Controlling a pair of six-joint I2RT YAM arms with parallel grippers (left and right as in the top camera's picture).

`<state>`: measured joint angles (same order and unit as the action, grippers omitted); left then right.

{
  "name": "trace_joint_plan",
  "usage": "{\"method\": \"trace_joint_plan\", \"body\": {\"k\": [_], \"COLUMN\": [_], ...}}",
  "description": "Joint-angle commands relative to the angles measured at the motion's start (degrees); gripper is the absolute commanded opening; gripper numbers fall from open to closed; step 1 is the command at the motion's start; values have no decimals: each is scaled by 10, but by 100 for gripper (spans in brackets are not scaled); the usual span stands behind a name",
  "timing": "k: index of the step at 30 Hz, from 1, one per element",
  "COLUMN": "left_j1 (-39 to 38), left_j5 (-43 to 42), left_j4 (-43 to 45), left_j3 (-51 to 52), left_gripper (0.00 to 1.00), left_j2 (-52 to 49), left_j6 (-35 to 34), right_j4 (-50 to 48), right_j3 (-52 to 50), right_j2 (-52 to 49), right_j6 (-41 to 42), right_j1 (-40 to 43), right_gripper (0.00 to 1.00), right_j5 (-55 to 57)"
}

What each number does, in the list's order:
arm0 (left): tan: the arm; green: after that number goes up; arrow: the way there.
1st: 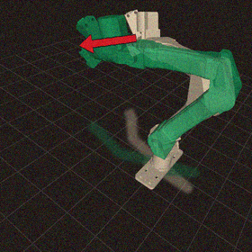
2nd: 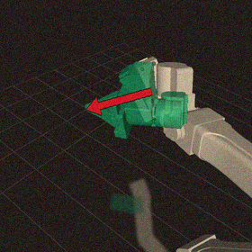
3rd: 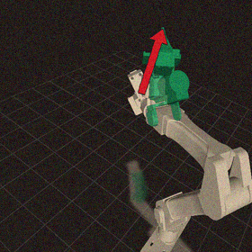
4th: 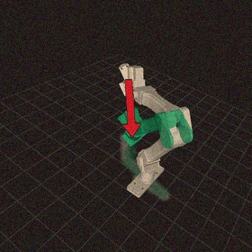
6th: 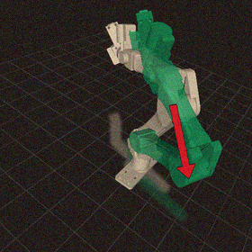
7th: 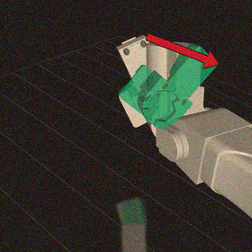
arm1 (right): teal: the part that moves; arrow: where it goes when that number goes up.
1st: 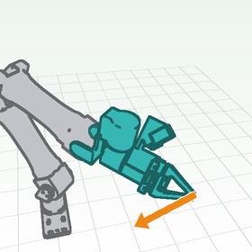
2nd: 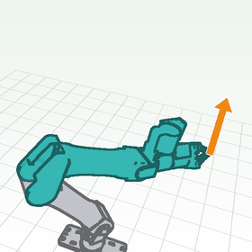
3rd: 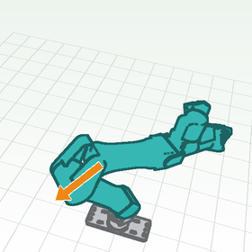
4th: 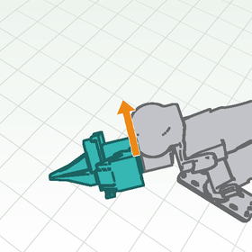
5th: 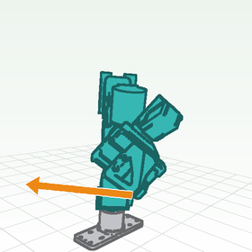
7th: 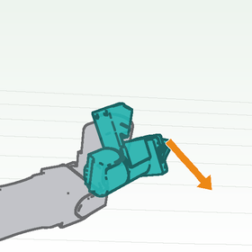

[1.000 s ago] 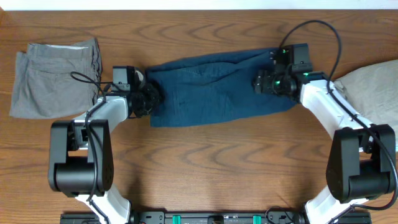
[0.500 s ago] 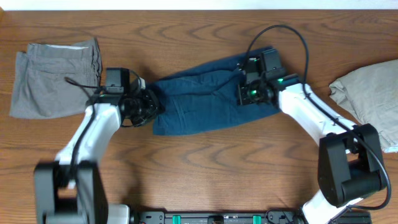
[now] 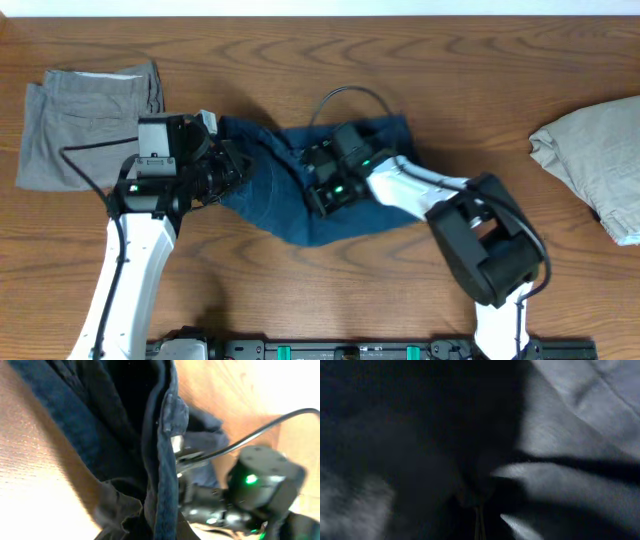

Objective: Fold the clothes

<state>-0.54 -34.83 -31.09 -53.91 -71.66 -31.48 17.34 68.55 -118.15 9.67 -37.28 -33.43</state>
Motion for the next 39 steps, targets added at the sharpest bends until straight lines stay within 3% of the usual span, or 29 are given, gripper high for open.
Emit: {"method": "trace_joint_plan", "body": {"k": [1,4,13,20,28,39], "left_j1": [0,0,0,-7,-80,-230], "left_j5": [-20,-20,-16,-16,-16,-16], "left_j4": [0,-7,-20,-16,34,248], "left_j3": [-11,-11,-11,-11,-10,-11], "left_gripper": [6,6,6,6,6,6], "left_j2": [23,26,26,26,23,-67], "left_j6": [-7,-3,19,18,-21,-150], "right_j4": [3,37,212,288,254,250], "right_j3": [5,32,88,57,-9,-22], "right_j2": [-17,5,110,87,51,45], "right_j6": [5,5,-34,-98,-94,-15], "right_j1": [-15,11,165,243,239,152], "right_gripper": [9,27,25,18,15,12], "right_j5": [40,67,155,172,205,204]}}
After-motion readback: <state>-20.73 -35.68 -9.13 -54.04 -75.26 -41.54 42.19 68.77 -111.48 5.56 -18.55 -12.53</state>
